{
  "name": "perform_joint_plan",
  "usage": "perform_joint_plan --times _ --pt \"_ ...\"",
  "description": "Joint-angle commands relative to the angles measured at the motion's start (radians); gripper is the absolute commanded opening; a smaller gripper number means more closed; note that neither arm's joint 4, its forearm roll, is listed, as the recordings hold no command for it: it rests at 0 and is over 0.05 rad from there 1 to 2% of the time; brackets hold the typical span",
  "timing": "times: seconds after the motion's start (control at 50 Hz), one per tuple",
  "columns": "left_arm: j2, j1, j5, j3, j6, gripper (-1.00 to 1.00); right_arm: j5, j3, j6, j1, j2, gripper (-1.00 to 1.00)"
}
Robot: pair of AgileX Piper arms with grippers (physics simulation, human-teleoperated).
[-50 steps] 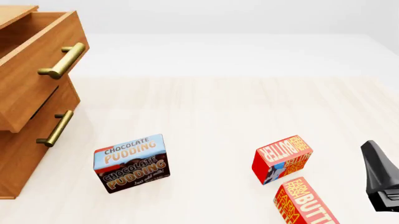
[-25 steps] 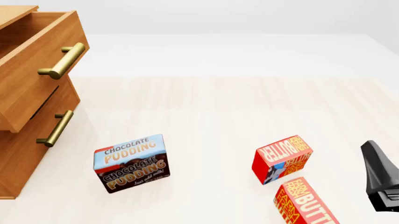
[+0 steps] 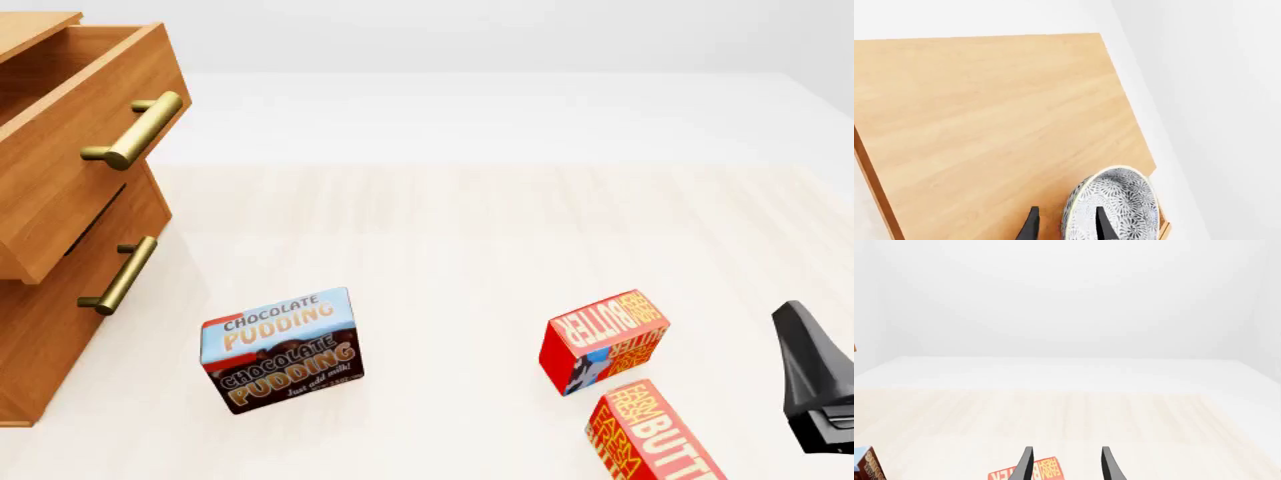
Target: Put the bowl in the top drawer of the cabinet.
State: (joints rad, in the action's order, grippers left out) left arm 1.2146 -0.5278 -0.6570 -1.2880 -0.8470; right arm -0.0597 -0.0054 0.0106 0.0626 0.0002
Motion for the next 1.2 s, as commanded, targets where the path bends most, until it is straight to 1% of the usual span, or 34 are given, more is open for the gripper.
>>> perform_joint_plan --times 0.02,0.06,0.26,0.38,0.48,0.7,0.92,1.2 --pt "-0.006 0.000 0.010 -0.002 0.009 1.00 -0.001 0.000 0.001 0.000 0.000 1.00" --pt "-0.006 0.004 0.003 -0.004 0.018 1.00 -0.001 0.000 0.001 -0.002 0.000 1.00" --pt "-0.029 0.041 -0.011 -0.009 0.021 1.00 -0.002 0.000 0.002 -0.003 0.000 1.00" --pt "-0.046 0.051 -0.024 -0.016 0.020 1.00 -0.004 0.000 0.003 -0.004 0.000 1.00" --pt "-0.065 0.060 -0.036 -0.009 0.033 1.00 -0.004 0.000 0.003 -0.004 0.000 1.00" --pt "-0.128 0.125 -0.097 -0.046 0.043 1.00 -0.006 0.000 0.002 -0.002 0.000 1.00" --pt "-0.153 0.165 -0.113 -0.055 0.055 1.00 -0.008 0.000 0.003 -0.002 0.000 1.00" --pt "-0.183 0.246 -0.136 -0.060 0.056 1.00 -0.009 0.000 0.003 -0.001 0.000 1.00"
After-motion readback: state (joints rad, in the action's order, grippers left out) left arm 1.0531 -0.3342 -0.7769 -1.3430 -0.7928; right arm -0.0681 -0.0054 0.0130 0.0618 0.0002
